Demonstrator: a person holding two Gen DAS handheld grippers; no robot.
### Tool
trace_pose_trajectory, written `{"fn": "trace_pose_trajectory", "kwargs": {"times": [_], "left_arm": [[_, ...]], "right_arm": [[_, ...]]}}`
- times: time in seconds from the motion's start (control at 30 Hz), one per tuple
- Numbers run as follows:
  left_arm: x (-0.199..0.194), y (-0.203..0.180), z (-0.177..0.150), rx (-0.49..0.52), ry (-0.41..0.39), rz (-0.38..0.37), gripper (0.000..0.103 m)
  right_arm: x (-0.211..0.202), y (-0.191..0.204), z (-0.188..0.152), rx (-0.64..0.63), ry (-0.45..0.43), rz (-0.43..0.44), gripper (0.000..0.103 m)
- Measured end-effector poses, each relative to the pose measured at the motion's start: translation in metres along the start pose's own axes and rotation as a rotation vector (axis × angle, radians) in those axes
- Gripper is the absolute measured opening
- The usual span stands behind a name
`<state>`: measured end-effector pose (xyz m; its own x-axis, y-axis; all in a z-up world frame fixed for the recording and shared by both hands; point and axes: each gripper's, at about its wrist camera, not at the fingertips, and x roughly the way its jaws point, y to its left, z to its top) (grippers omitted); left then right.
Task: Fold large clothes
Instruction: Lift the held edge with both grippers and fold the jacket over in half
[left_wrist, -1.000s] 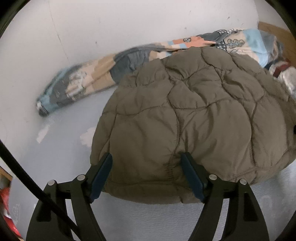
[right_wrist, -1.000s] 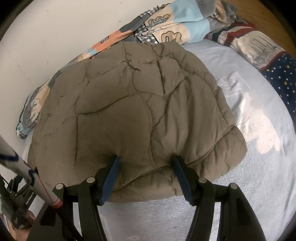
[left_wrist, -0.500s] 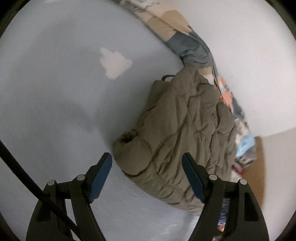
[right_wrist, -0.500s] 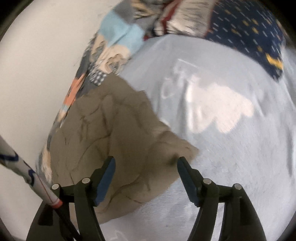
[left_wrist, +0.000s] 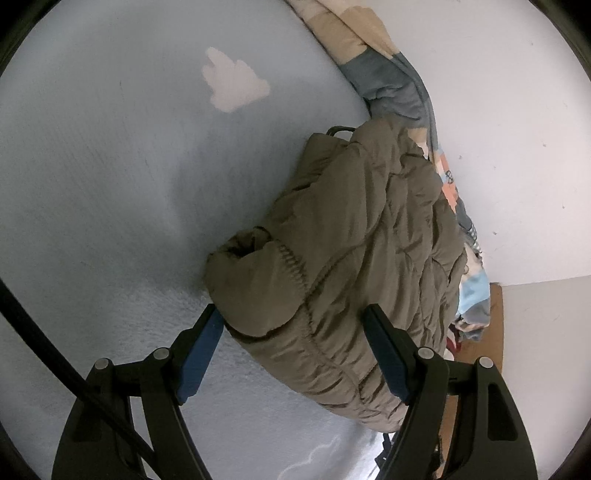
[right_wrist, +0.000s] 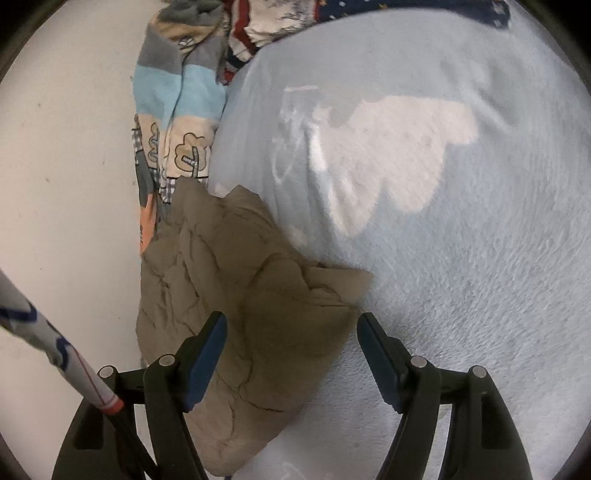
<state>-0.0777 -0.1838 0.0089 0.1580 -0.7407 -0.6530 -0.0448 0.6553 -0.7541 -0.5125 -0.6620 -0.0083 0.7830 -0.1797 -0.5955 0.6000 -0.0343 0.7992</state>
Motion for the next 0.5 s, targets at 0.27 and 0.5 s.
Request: {"fn": "trace_pose_trajectory", "kwargs": {"times": [0.27,0.5], "left_arm": [[0.015,0.002,-0.001,0.008,-0.033,-0.034,0.083],[0.032,-0.009,-0.001,0.062,-0.062,-0.008,0.089]], "right_arm": [[0.017,-0.011,0.002,0.023,-0.01,0.081,0.083],[0.045,-0.009,0.009,-0.057,0.011,0.095,0.089]]}}
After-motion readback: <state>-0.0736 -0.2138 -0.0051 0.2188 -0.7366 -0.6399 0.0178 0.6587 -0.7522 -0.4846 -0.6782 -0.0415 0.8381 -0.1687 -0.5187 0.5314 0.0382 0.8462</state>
